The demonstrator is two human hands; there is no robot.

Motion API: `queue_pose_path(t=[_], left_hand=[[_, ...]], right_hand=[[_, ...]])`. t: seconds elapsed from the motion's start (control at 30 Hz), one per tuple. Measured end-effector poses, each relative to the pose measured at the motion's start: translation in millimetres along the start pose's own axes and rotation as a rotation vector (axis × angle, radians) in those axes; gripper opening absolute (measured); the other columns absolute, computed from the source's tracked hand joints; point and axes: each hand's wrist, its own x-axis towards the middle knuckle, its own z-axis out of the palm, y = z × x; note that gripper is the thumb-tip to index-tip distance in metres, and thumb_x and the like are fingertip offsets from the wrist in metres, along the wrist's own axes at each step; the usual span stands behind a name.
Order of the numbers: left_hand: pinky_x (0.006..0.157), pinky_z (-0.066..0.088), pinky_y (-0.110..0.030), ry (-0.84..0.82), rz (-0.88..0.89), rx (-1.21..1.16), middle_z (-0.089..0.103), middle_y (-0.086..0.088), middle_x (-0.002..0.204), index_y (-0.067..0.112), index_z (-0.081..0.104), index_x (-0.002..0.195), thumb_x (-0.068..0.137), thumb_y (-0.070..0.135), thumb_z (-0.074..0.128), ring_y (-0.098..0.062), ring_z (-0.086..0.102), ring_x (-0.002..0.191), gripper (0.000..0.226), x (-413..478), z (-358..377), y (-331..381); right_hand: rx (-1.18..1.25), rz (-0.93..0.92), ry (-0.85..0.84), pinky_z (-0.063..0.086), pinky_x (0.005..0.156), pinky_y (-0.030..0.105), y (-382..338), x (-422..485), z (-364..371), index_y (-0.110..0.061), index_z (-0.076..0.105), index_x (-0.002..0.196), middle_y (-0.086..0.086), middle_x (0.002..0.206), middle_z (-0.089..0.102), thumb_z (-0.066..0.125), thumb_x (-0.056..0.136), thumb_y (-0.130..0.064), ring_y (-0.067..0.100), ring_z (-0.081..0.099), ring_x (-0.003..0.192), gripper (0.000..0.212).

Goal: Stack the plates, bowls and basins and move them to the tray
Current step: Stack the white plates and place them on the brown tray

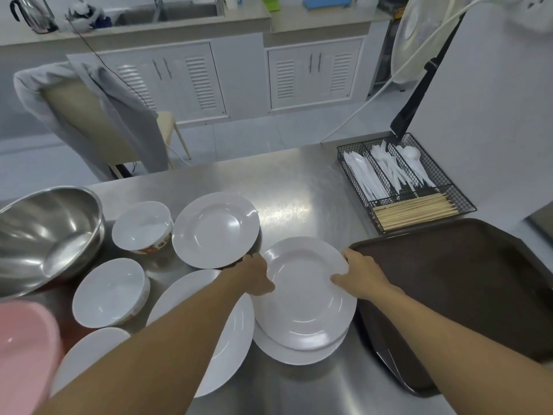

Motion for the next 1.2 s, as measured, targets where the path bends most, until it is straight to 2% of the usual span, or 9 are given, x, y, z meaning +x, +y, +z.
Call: queue_pose_path(t=[0.23, 0.43, 0.57, 0.63, 0.73, 0.8, 0.87, 1.0, 1.2], left_hand=[[0.085, 0.039, -0.033, 0.006, 0.039, -0.097, 0.039, -0.01, 0.135, 0.009, 0.038, 0.138, 0.09, 0.036, 0.058, -0.028, 0.05, 0.115, 0.059, 0.8, 9.5, 0.5], [0.089, 0.042, -0.033, 0.036, 0.111, -0.187, 0.032, -0.014, 0.143, 0.014, 0.029, 0.147, 0.088, 0.039, 0.059, -0.033, 0.046, 0.125, 0.071, 2.2, 6.5, 10.2], [0.083, 0.04, -0.032, 0.088, 0.152, -0.234, 0.035, -0.013, 0.136, 0.016, 0.031, 0.144, 0.085, 0.039, 0.061, -0.027, 0.045, 0.107, 0.071, 2.6, 0.0, 18.6], [0.085, 0.041, -0.032, 0.112, 0.159, -0.246, 0.035, -0.013, 0.137, 0.015, 0.03, 0.146, 0.084, 0.04, 0.061, -0.028, 0.046, 0.11, 0.073, 1.3, -4.2, 19.4], [0.098, 0.048, -0.04, 0.145, 0.158, -0.302, 0.036, -0.013, 0.137, 0.014, 0.035, 0.142, 0.085, 0.037, 0.061, -0.033, 0.048, 0.122, 0.067, -2.6, -11.4, 15.8], [0.093, 0.051, -0.039, 0.183, 0.157, -0.332, 0.04, -0.009, 0.125, 0.014, 0.04, 0.137, 0.085, 0.036, 0.061, -0.032, 0.052, 0.116, 0.06, -7.2, -16.8, 8.7], [0.083, 0.049, -0.036, 0.216, 0.144, -0.364, 0.039, -0.006, 0.114, 0.015, 0.043, 0.133, 0.085, 0.034, 0.059, -0.028, 0.052, 0.105, 0.055, -13.0, -20.7, -3.1], [0.082, 0.044, -0.033, 0.248, 0.056, -0.368, 0.04, -0.005, 0.11, 0.012, 0.048, 0.12, 0.086, 0.034, 0.057, -0.025, 0.048, 0.094, 0.042, -26.0, -21.4, -36.9], [0.092, 0.046, -0.035, 0.254, -0.091, -0.418, 0.043, -0.006, 0.118, 0.012, 0.048, 0.129, 0.087, 0.036, 0.058, -0.03, 0.051, 0.113, 0.049, -56.2, -2.7, -98.3]], right_hand=[[0.126, -0.005, -0.041, 0.048, 0.059, 0.024, 5.6, -1.5, 6.0, -0.018, 0.063, 0.094, -0.002, 0.091, 0.065, 0.066, 0.085, -0.018, 0.013, 0.063, 0.08, 0.01], [0.151, 0.006, 0.07, 0.047, 0.065, 0.03, 6.2, 1.4, -13.1, -0.027, 0.061, 0.086, -0.002, 0.09, 0.065, 0.066, 0.086, -0.023, 0.023, 0.064, 0.085, 0.006], [0.195, 0.013, 0.114, 0.045, 0.06, 0.028, 8.9, 2.6, -29.3, -0.026, 0.065, 0.091, -0.003, 0.089, 0.066, 0.067, 0.088, -0.023, 0.019, 0.063, 0.081, 0.005], [0.222, 0.004, 0.137, 0.045, 0.06, 0.028, 6.6, 2.7, -35.9, -0.025, 0.068, 0.093, -0.003, 0.09, 0.067, 0.068, 0.087, -0.022, 0.017, 0.063, 0.08, 0.007], [0.262, -0.01, 0.152, 0.048, 0.067, 0.03, -2.5, 4.2, -42.2, -0.021, 0.071, 0.097, -0.002, 0.093, 0.068, 0.07, 0.087, -0.02, 0.02, 0.065, 0.085, 0.011], [0.277, -0.026, 0.152, 0.05, 0.067, 0.032, -12.3, 5.9, -43.1, -0.016, 0.073, 0.099, 0.002, 0.094, 0.069, 0.07, 0.086, -0.018, 0.022, 0.065, 0.086, 0.013], [0.286, -0.051, 0.141, 0.053, 0.07, 0.034, -25.1, 7.5, -40.6, -0.012, 0.074, 0.099, 0.005, 0.094, 0.071, 0.071, 0.085, -0.016, 0.023, 0.066, 0.086, 0.014], [0.296, -0.084, 0.077, 0.058, 0.079, 0.04, -58.0, 10.2, -23.4, -0.014, 0.075, 0.097, 0.004, 0.093, 0.073, 0.071, 0.084, -0.016, 0.024, 0.069, 0.087, 0.014], [0.261, -0.149, -0.066, 0.058, 0.067, 0.034, -112.5, 7.9, 21.2, -0.017, 0.072, 0.087, 0.004, 0.088, 0.071, 0.068, 0.082, -0.019, 0.023, 0.069, 0.079, 0.006]])
